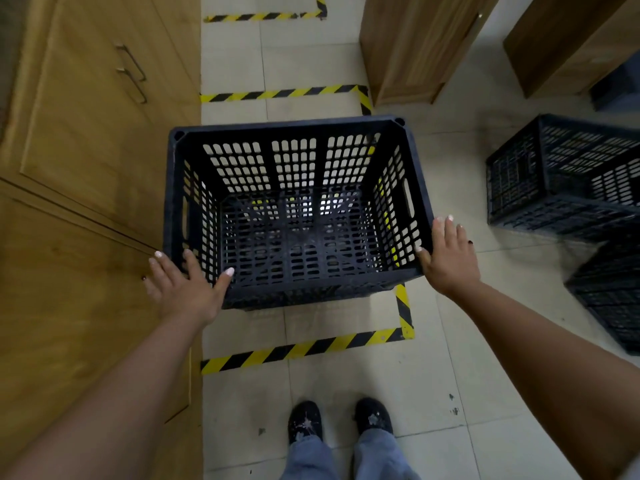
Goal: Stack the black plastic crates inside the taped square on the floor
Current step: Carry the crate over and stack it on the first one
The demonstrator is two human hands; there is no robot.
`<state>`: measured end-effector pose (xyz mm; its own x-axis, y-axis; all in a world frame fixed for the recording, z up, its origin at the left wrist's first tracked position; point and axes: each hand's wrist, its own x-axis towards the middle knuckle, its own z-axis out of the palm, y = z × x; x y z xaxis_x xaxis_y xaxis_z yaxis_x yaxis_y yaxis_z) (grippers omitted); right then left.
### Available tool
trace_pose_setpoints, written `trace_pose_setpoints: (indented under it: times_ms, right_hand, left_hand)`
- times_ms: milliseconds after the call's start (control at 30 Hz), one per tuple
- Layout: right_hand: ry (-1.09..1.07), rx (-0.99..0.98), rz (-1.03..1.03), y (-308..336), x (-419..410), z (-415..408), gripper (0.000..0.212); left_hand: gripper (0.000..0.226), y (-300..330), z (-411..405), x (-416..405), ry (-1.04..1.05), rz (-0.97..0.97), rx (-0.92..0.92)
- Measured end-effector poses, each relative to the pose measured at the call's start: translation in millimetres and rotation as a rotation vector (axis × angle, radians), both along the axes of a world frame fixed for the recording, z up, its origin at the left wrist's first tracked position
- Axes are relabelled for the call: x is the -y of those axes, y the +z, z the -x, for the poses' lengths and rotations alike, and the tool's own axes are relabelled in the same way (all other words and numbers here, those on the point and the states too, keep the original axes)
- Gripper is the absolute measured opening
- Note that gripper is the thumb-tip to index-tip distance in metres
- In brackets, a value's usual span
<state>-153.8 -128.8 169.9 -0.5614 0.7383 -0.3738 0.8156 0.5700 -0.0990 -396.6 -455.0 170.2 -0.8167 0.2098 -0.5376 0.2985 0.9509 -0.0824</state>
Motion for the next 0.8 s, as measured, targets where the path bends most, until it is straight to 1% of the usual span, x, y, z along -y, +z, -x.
trace_pose_setpoints:
  times_ms: [133,233,367,467,600,800]
  right_hand:
    - [0.047,-0.059,0.021,34.6,5.1,-1.0,0.066]
    - [0.055,-0.115,0.056,64.9,7.9,-9.6,0.065]
    - [0.070,-0.182,0.059,104.2,-9.8,-34.6,0.064]
    - [0.061,-0.221,0.054,130.8,-40.4,-62.1,0.063]
    - [0.038,-0.263,0.053,156.6,-96.2,-112.2,0.063]
    - [-0.034,-0.252,0.053,181.1,-200.7,-220.9,0.063]
  left_hand:
    - [0.081,34.0,-13.1,-26.0,-0.117,-0.120,-0.031]
    - [0.069,68.1,-35.5,-60.9,-0.226,-0.226,-0.056]
    - [0.063,115.9,-74.8,-122.4,-0.374,-0.343,-0.056]
    - [0.061,146.6,-110.0,-174.3,-0.457,-0.395,-0.043]
    - [0.058,173.0,-163.7,-248.3,-0.534,-0.414,-0.057]
    - [0.053,196.4,-257.9,-379.4,-0.597,-0.450,-0.029]
